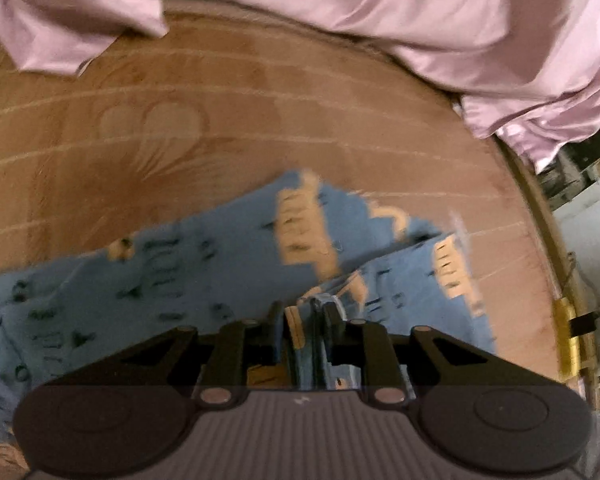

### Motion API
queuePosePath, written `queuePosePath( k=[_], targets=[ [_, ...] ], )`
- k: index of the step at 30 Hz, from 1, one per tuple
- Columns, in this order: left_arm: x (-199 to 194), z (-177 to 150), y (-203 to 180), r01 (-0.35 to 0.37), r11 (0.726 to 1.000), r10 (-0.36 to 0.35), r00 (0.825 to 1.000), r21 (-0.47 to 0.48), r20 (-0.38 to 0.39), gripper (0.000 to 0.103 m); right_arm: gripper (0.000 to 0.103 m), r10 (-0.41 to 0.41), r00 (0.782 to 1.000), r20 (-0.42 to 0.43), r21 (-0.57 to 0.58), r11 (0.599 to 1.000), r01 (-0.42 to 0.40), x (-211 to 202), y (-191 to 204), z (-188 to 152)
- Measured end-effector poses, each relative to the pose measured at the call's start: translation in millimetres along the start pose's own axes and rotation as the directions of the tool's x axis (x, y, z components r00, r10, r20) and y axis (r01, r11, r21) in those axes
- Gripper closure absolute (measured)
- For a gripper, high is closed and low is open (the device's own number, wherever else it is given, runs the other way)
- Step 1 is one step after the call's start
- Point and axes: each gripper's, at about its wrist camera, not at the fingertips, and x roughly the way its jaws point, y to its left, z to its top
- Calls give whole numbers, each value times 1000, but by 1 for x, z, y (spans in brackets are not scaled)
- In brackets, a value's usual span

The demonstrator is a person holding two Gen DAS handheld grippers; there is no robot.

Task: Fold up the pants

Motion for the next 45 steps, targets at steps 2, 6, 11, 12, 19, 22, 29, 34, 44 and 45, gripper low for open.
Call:
queuePosePath(
  k=[2,6,11,12,19,22,29,34,44,45],
  targets=[
    [2,-7,7,-9,1000,9,1000,5,26,69,72,24,1000,-19,9,1000,-24,5,-3,-4],
    [-10,-12,2,-75,997,73,994,33,77,62,36,27,999,45,22,999,-28,-21,-31,-9],
    [-38,-33,-19,-101,990,76,972,100,222,60,46,-198,976,87,14,980,198,-43,-102,-10],
    [-37,-36,-24,-82,991,57,972,103,228,57,52,-234,970,71,44,972,232,-38,-119,-8],
    [-2,-67,-42,-219,963,178,955,158,239,47,55,-400,915,-61,-12,916,400,23,-162,-17],
    [-7,-80,-44,-281,939,224,938,201,264,30,48,-492,869,-44,-20,870,492,14,-166,-27],
    [-70,-119,2,-263,964,251,883,-23,398,14,29,-371,924,93,-117,918,380,-5,-111,-30],
    [-105,-148,66,-217,913,367,806,-344,465,3,26,-365,927,89,-146,916,375,13,-96,-28],
    [-95,-140,123,-75,876,321,827,-476,461,24,14,-230,951,207,-173,948,266,2,-55,-23],
    [-93,-137,121,-74,882,313,830,-465,461,26,14,-220,955,197,-178,950,256,4,-54,-25]
  ],
)
